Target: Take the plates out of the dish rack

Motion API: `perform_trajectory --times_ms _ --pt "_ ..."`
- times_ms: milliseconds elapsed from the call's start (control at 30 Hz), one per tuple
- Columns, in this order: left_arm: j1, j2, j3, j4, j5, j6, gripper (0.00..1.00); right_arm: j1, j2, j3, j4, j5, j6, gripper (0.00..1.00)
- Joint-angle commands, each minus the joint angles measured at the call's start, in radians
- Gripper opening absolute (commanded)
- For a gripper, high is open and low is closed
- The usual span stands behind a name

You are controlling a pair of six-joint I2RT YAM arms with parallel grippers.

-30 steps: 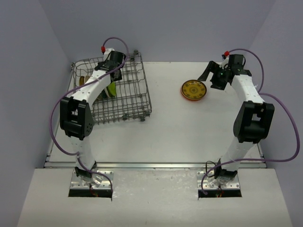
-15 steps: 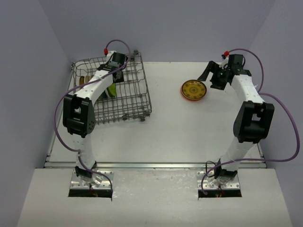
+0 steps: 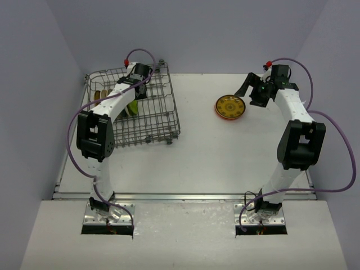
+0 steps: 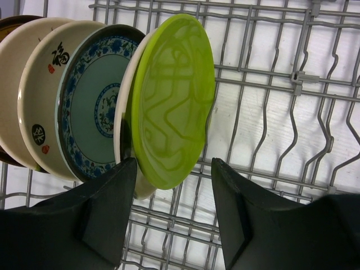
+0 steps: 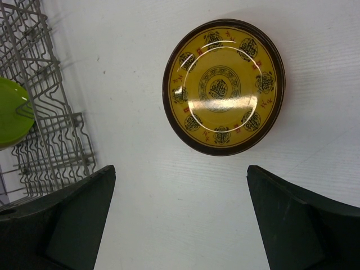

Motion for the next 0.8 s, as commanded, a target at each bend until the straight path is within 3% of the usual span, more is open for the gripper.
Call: perform_trajectory --times_ms 0,567,767 --pt "0.026 0.013 0.04 0.01 -0.022 -0.015 0.53 0.005 0.004 0.004 0.024 -0.005 0.009 0.99" --pt "0.035 0.068 0.078 0.014 0.032 0.001 0.41 0.006 0.007 0.002 0.019 -0.014 0.008 0.99" --pt "0.035 0.086 0.063 0.027 0.042 0.025 0.26 0.006 0.007 0.0 0.02 -0.021 0.008 0.99"
